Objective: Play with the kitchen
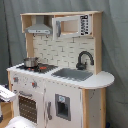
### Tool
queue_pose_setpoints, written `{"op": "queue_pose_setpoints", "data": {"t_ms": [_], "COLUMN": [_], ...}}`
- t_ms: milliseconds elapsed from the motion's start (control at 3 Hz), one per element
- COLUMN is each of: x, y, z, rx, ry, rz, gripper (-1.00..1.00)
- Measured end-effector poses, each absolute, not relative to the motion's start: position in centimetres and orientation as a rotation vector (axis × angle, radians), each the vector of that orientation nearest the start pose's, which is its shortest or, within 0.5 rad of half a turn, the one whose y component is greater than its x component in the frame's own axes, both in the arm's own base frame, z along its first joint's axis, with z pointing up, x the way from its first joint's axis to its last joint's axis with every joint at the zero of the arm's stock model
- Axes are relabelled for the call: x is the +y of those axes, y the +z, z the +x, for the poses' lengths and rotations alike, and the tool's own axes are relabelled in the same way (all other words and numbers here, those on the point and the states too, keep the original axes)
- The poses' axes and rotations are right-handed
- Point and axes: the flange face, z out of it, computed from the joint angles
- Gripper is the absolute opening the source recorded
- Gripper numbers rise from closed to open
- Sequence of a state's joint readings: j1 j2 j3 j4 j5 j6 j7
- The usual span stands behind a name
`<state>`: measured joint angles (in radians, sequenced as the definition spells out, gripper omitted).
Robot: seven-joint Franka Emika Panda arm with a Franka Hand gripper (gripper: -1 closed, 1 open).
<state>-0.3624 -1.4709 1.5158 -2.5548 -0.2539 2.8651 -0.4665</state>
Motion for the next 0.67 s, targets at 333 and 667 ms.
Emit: {"op": "queue_pose_setpoints", "data": {"t_ms": [333,667], "x": [43.7,45.5], "y": [35.2,36.6], "z": [18.5,16.6], "rx": [1.39,1.343], "ry": [0.707,0.778], "rz": [0.802,0.84], "gripper": [1.0,1.0]}}
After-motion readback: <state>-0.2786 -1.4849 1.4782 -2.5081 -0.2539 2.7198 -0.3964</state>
